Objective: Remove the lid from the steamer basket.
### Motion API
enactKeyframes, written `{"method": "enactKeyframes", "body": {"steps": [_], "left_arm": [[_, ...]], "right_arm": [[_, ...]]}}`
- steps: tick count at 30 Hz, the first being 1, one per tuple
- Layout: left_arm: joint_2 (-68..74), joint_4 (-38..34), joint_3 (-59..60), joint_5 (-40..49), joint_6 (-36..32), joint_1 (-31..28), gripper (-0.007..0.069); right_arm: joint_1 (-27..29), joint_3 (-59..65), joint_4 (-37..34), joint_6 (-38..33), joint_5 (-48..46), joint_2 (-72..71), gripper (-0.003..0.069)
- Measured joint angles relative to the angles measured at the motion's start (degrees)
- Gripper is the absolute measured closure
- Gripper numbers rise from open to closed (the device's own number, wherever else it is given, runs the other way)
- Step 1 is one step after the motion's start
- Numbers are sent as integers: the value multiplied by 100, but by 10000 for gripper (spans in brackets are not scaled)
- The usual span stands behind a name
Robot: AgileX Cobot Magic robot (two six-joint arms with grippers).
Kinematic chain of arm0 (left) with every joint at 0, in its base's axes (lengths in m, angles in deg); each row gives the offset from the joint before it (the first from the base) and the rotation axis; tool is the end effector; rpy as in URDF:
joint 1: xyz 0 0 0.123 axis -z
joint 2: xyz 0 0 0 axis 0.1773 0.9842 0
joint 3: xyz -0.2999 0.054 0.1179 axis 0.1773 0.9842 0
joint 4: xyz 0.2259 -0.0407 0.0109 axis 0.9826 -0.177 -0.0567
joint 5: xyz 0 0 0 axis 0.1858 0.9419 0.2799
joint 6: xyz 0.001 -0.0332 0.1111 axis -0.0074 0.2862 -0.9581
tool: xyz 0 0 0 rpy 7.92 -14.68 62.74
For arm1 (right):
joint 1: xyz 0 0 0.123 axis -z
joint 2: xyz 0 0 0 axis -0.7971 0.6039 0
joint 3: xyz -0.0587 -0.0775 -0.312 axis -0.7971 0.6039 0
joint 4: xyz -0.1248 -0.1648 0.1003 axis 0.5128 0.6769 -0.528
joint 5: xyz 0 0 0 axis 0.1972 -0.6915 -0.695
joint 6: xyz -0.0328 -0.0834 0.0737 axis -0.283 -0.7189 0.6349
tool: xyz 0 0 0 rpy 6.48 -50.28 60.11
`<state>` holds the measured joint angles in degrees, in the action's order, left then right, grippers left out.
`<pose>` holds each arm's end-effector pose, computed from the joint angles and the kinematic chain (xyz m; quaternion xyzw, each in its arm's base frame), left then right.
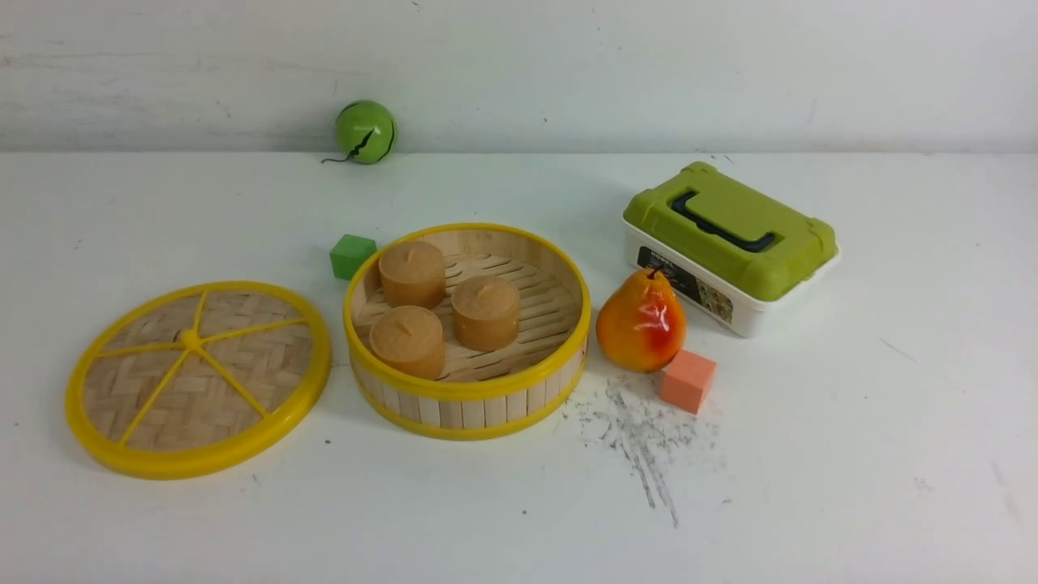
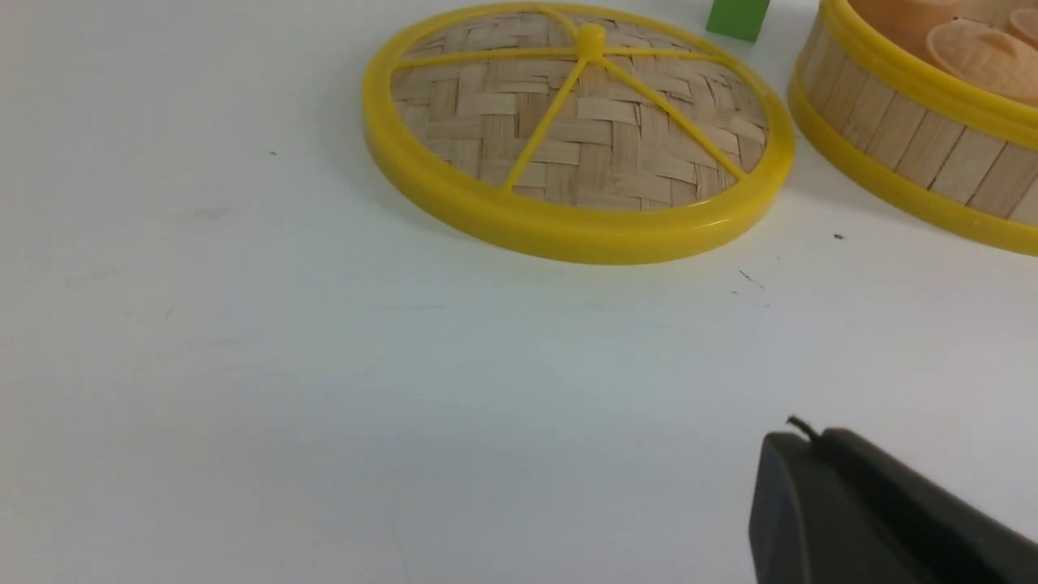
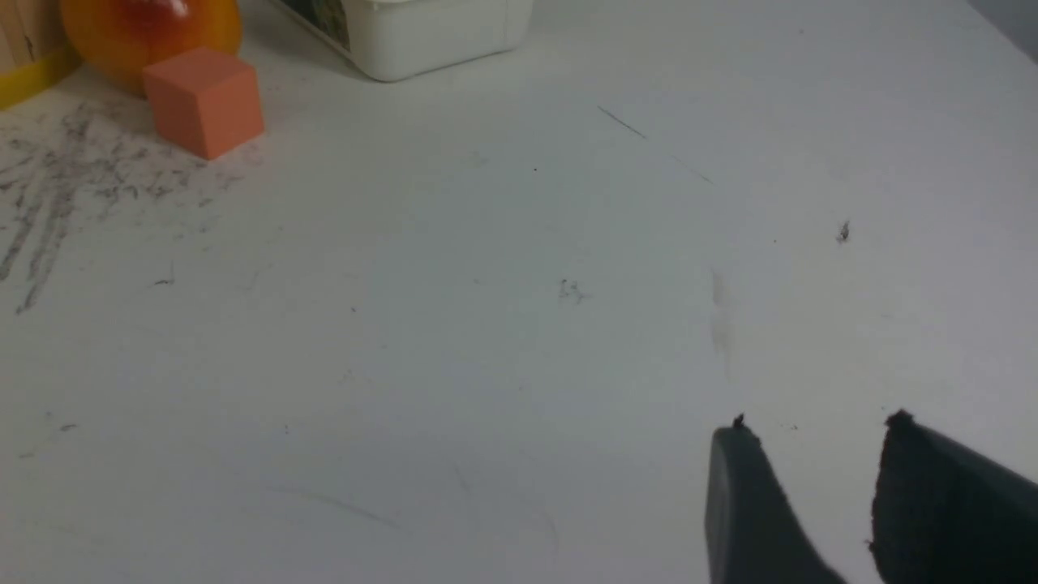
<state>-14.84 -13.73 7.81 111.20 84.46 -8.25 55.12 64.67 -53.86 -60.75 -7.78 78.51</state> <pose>0.0122 0.0015 0.1626 -0.0450 0.8057 -0.0431 0.5890 0.0110 -0.0013 0.1646 -0.0029 0.8069 -0.0299 0.5899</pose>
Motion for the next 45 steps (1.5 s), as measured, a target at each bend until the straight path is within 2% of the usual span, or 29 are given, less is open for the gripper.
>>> {"method": "enactKeyframes", "body": {"steps": [45], "left_arm": [[0, 0, 0, 0, -6, 0, 604]], "right_arm": [[0, 0, 0, 0, 0, 0, 419]]}}
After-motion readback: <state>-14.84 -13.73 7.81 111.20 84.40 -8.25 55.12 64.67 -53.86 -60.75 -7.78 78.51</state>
